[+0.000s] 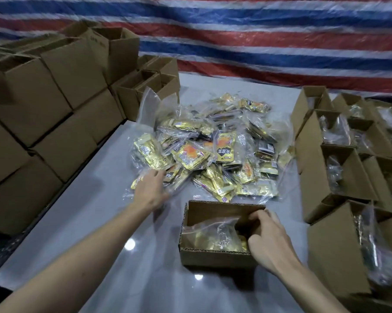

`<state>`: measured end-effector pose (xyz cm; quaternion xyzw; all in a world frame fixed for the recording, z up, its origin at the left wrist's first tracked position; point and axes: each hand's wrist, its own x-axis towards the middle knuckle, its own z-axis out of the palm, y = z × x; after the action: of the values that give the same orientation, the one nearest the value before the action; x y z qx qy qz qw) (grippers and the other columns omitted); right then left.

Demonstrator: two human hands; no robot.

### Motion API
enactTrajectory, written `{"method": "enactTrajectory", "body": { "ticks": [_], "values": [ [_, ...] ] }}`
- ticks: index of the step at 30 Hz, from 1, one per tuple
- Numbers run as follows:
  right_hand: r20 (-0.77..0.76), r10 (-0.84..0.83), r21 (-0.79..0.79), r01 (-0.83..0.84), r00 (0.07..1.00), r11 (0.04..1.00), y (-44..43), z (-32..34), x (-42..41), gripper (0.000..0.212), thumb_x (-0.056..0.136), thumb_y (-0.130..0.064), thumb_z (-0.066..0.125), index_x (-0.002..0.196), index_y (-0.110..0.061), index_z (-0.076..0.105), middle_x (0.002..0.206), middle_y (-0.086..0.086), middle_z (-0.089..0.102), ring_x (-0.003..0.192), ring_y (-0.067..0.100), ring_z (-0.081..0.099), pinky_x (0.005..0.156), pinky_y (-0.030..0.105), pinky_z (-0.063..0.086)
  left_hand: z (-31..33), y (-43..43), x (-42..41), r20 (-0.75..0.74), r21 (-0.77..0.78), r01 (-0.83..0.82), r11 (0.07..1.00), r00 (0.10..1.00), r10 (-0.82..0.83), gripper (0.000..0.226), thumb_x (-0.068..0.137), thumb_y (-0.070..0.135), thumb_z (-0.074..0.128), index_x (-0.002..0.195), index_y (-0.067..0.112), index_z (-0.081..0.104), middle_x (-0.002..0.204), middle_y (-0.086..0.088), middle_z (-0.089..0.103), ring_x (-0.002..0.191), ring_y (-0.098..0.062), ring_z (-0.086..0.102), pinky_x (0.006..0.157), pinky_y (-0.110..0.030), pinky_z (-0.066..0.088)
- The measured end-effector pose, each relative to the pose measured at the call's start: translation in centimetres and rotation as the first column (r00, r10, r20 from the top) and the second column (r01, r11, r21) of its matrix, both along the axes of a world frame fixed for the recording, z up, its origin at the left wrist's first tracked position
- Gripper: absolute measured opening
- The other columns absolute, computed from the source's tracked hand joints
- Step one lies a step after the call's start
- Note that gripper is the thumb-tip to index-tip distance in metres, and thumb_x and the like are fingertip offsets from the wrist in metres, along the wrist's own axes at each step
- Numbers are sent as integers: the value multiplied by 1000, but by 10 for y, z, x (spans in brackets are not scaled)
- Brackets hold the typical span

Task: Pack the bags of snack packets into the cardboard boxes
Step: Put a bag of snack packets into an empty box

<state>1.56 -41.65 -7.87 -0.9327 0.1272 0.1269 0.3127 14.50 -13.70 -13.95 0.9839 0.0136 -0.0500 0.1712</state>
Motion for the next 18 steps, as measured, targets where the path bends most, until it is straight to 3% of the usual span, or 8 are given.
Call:
{"method": "enactTrajectory", "body": {
  "ticks": [2, 5, 8, 11, 14, 18],
  "values": [
    [1, 3, -5, -3, 1000, 1000, 0, 0, -1, 45, 77, -3, 49, 115, -28, 50, 123, -9, 40, 95, 22, 48, 88, 34, 43, -16, -8, 4, -20, 31, 15, 999, 1000, -14, 68, 78, 34, 74, 136, 19, 42, 135, -7, 47, 115, -23, 50, 98, -44, 48],
    [-3, 1, 4, -1, 1000, 1000, 1, 1, -3, 45, 75, -3, 49, 111, -30, 49, 120, -10, 40, 97, 22, 49, 91, 35, 44, -29, -16, 8, -17, 212, 29, 977, 1000, -26, 85, 78, 35, 76, 147, 25, 27, 143, -7, 39, 130, -26, 39, 109, -45, 35],
    [-10, 1, -2, -1, 1000, 1000, 2, 2, -3, 45, 75, -4, 49, 111, -30, 49, 120, -10, 40, 99, 23, 50, 91, 35, 43, -35, -18, 8, 69, 250, 37, 967, 996, -56, 59, 86, 17, 62, 139, 23, 36, 135, -4, 49, 126, -27, 42, 104, -43, 34],
    [-16, -1, 2, 1, 1000, 1000, 2, 3, -2, 45, 75, -4, 48, 113, -30, 50, 122, -9, 41, 98, 22, 50, 91, 35, 44, -31, -23, 3, 106, 223, 49, 974, 992, -74, 26, 87, 24, 62, 107, 23, 45, 115, 1, 61, 115, -28, 46, 101, -44, 30],
    [-18, -4, 6, 4, 1000, 1000, 2, 4, 0, 44, 77, -4, 47, 114, -28, 50, 122, -9, 40, 98, 24, 51, 90, 36, 44, -26, -27, -10, 99, 169, 95, 981, 989, -113, 18, 89, 35, 58, 87, 24, 44, 99, 2, 64, 103, -26, 46, 100, -44, 26],
    [-5, -11, 10, 11, 1000, 1000, 3, 4, -6, 42, 77, -4, 47, 112, -27, 51, 120, -9, 40, 95, 25, 51, 86, 36, 44, -21, -27, -32, 37, 99, 176, 979, 983, -181, 13, 86, 24, 47, 74, 27, 46, 76, 4, 55, 94, -22, 42, 103, -48, 29]
  ]
}}
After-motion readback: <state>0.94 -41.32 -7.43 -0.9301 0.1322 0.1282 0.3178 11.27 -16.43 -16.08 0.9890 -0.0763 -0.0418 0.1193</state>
